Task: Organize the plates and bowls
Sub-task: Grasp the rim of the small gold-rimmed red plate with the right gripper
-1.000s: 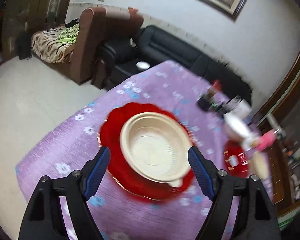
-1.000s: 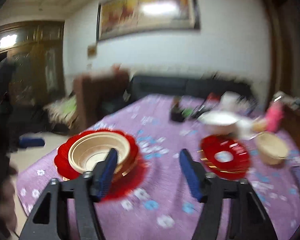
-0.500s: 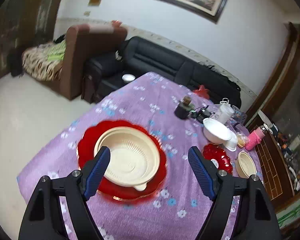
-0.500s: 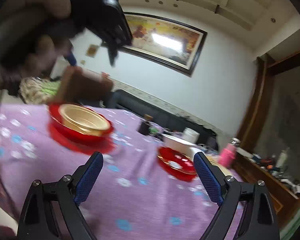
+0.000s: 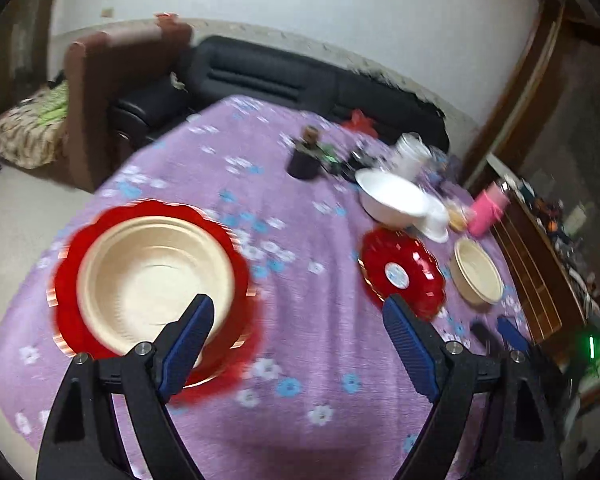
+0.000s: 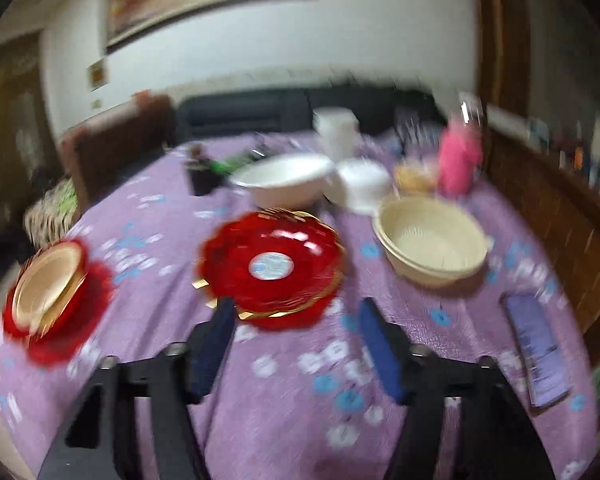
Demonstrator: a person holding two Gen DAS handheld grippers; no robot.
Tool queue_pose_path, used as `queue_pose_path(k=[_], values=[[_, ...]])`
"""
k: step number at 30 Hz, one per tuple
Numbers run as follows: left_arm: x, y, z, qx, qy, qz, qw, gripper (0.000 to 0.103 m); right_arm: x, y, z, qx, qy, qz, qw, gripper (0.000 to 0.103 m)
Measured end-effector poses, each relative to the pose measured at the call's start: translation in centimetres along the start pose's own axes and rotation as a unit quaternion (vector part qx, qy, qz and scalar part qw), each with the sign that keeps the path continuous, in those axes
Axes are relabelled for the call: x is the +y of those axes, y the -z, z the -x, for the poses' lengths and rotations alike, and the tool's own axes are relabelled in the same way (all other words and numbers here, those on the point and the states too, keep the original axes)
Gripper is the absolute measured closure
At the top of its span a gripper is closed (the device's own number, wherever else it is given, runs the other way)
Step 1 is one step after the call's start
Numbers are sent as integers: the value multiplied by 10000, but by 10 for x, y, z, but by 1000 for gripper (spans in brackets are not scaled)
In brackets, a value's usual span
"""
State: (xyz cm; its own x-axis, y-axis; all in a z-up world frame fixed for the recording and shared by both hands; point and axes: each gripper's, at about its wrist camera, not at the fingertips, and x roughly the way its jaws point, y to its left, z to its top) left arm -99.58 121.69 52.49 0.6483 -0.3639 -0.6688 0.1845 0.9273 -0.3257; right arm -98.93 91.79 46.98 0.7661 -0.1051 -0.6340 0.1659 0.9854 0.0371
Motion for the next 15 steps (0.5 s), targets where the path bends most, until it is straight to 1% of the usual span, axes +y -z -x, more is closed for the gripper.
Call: queue_pose_path(k=[1, 2, 4, 6, 7, 8, 10, 11, 15], values=[[-4, -2, -12, 115, 47, -60, 9999, 17, -10, -5, -10, 107, -54, -179, 9998, 51], [-4, -3, -21, 224, 79, -114, 9997, 17, -19, -10, -25, 217, -129, -344, 9991, 51], [-7, -5, -45, 440, 156, -198, 9987, 17, -26, -16, -45, 304, -239, -449, 9982, 51], [-14, -7, -72, 673, 224, -222, 9972, 17, -28, -21, -67, 394, -254, -570, 9973, 51], [-21, -10, -88, 808, 260, -234, 9961, 20, -28, -21, -74, 435, -264, -638, 9967, 51], [-28, -13, -105, 933, 277, -254, 9949, 27, -29, -23, -82, 479, -289, -696, 9960, 51], [-40, -18, -133, 1121, 260, -291, 9929, 32, -29, -25, -96, 554, -259, -767, 9952, 51], [-44, -22, -148, 1202, 270, -267, 9920, 32, -29, -25, -101, 584, -247, -777, 9950, 51], [-52, -33, -202, 1438, 224, -23, 9894, 32, -30, -24, -116, 733, -415, -830, 9930, 51]])
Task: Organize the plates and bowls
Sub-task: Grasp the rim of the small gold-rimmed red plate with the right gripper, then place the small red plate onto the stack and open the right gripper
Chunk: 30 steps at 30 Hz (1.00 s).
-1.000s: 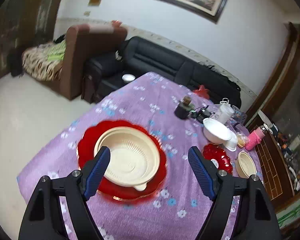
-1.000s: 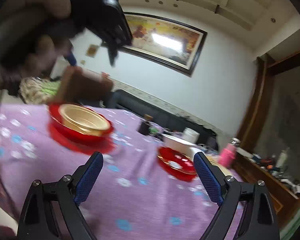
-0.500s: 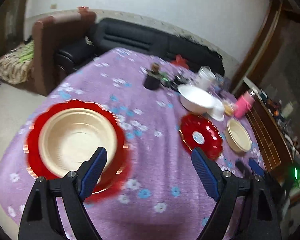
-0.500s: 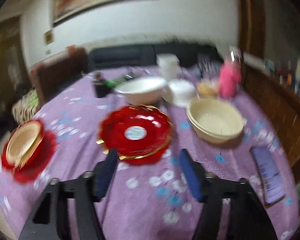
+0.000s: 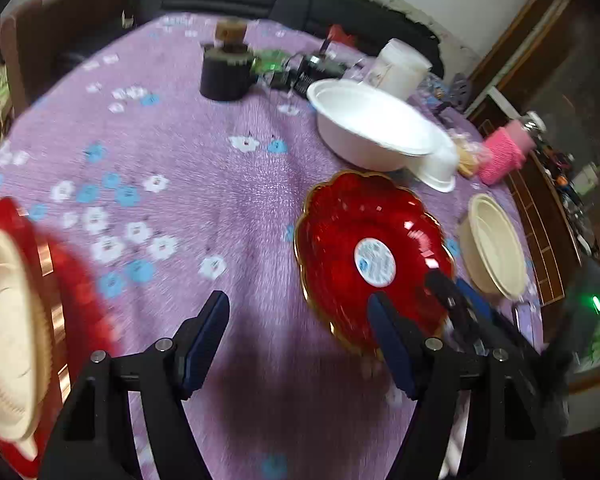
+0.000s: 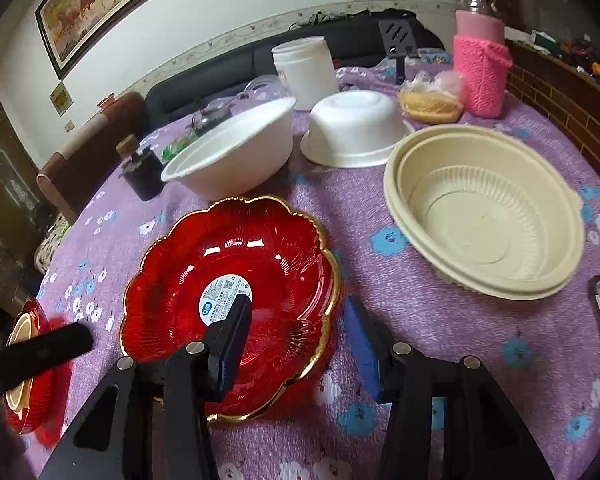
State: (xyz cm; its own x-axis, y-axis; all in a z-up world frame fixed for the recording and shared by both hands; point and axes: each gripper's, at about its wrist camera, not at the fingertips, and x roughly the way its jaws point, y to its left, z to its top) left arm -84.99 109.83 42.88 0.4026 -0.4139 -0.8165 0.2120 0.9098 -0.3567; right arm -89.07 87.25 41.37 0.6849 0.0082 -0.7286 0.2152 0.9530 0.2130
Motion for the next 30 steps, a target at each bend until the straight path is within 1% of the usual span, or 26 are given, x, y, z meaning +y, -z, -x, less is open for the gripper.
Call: queue_pose_path(k=[3, 5, 6, 7, 8, 9, 10, 11, 12, 13, 15, 16, 17, 19, 23, 26, 30], values=[[-1, -17, -34, 118, -119, 102, 9998, 32, -4, 1, -9, 128, -145, -78, 9998, 51], [-3, -23, -50, 148, -246, 75, 9996, 32, -5, 2, -11, 84, -207, -90, 9997, 51], [-5, -26, -55, 131, -317, 31, 9994, 32, -5, 0, -12, 97, -239, -93, 9996, 51], [-10, -28, -57, 29, -419, -90, 9991, 32, -5, 0, -13, 69, -266, -102, 9996, 54], [-14, -30, -60, 44, -437, -170, 9989, 32, -4, 0, -14, 53, -289, -101, 9995, 56], [-19, -31, -64, 84, -427, -253, 9987, 33, -4, 0, -14, 52, -271, -86, 9996, 60], [-23, -32, -66, 59, -465, -313, 9984, 35, -3, 0, -14, 41, -257, -79, 9996, 68], [-29, -31, -70, 68, -478, -415, 9980, 44, -3, 1, -14, 52, -279, -90, 9996, 74], [-33, -31, -72, 113, -493, -514, 9974, 47, -5, 1, -15, 108, -408, -154, 9990, 86], [-38, -30, -72, 44, -736, -641, 9952, 49, -6, 1, -16, 132, -432, -210, 9988, 89], [-41, -27, -72, 86, -689, -619, 9957, 52, -9, 2, -13, 84, -409, -251, 9988, 89], [-39, -26, -70, 105, -681, -571, 9960, 57, -9, 1, -11, 56, -416, -260, 9988, 90], [-37, -25, -66, 129, -658, -516, 9964, 59, -10, 1, -8, 29, -473, -298, 9984, 90], [-35, -23, -56, 95, -587, -448, 9972, 59, -7, 1, -3, -22, -563, -306, 9979, 90], [-30, -10, -20, -203, -695, -433, 9964, 59, 13, 6, 13, -146, -697, -60, 9974, 90], [-17, 3, 13, -385, -722, -333, 9961, 59, 33, 10, 30, -219, -851, 90, 9961, 90], [13, 24, 62, -729, -821, -113, 9939, 59, 78, 16, 56, -325, -1075, 489, 9925, 89]])
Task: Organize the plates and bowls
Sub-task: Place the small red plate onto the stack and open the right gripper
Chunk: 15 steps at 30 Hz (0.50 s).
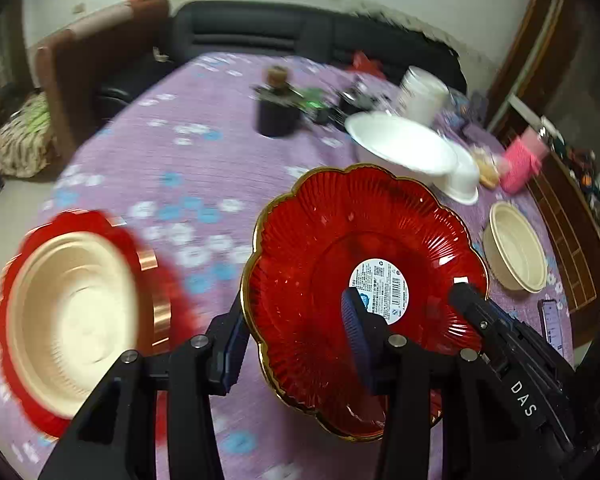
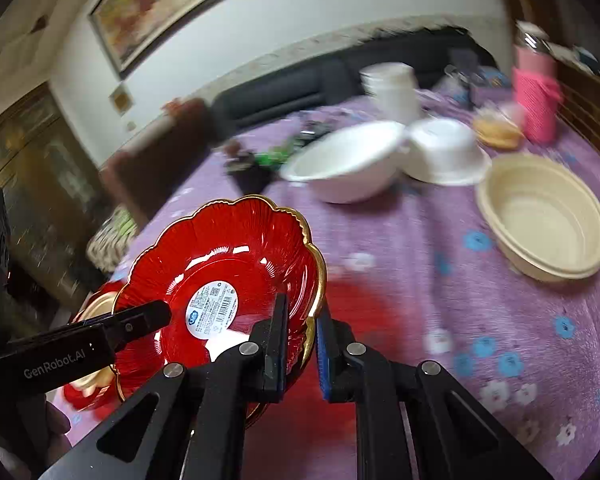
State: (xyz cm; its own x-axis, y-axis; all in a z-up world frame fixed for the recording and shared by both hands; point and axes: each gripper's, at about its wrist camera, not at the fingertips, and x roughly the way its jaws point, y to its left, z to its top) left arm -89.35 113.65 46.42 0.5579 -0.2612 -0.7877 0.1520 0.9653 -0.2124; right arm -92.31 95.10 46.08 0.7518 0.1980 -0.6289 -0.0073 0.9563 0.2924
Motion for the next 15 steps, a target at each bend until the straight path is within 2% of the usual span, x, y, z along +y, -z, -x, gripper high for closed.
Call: queue_pose_path(k=[7, 11, 15], values=[[78, 23, 58, -397, -284, 533, 9974, 59, 88, 3, -6, 106, -436, 667, 9968, 89], [123, 29, 70, -507, -554, 873, 9933, 59, 135, 11, -28, 312, -665, 939, 9929, 88], [161, 35, 63, -408, -737, 1195, 9893, 59, 168, 22, -57, 570, -744, 1159, 9888, 88]])
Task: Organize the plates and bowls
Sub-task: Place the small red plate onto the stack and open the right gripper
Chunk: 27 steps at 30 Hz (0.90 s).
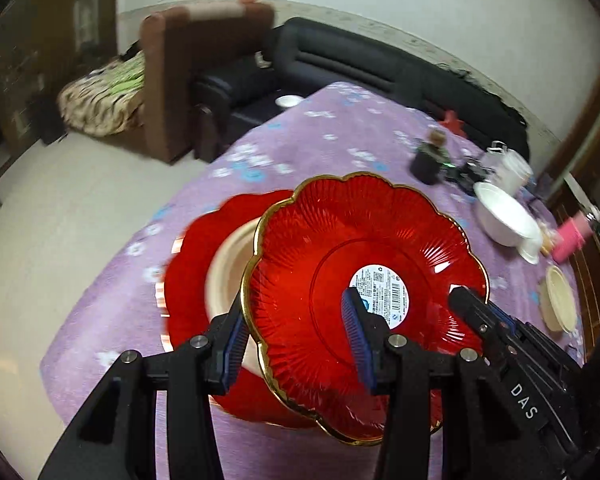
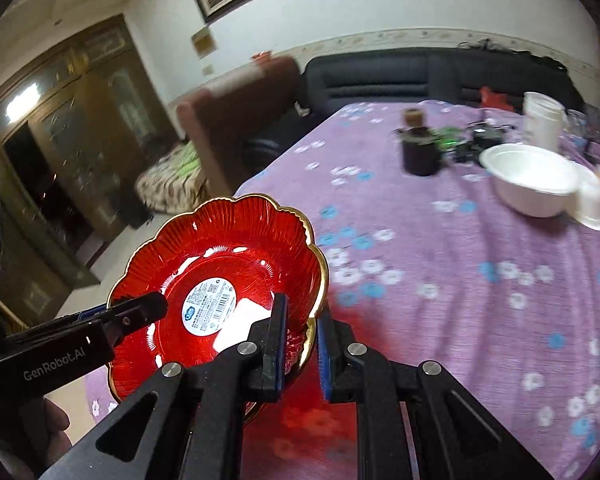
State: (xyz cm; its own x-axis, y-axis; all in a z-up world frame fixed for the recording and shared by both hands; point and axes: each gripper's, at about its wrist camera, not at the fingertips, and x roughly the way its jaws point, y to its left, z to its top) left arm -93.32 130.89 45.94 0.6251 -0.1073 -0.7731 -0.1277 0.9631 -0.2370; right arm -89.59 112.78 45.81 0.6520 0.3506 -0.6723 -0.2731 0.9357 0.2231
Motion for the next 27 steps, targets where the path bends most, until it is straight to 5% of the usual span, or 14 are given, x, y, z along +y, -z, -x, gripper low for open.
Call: queue_pose_path(k=[17, 27], values=[[29, 4, -37, 180, -320, 68, 9993, 57, 24, 11, -49, 281, 331, 361, 9984, 83], [38, 5, -4, -188, -292, 190, 9992, 37, 29, 12, -32, -146, 550, 641, 9963, 59]])
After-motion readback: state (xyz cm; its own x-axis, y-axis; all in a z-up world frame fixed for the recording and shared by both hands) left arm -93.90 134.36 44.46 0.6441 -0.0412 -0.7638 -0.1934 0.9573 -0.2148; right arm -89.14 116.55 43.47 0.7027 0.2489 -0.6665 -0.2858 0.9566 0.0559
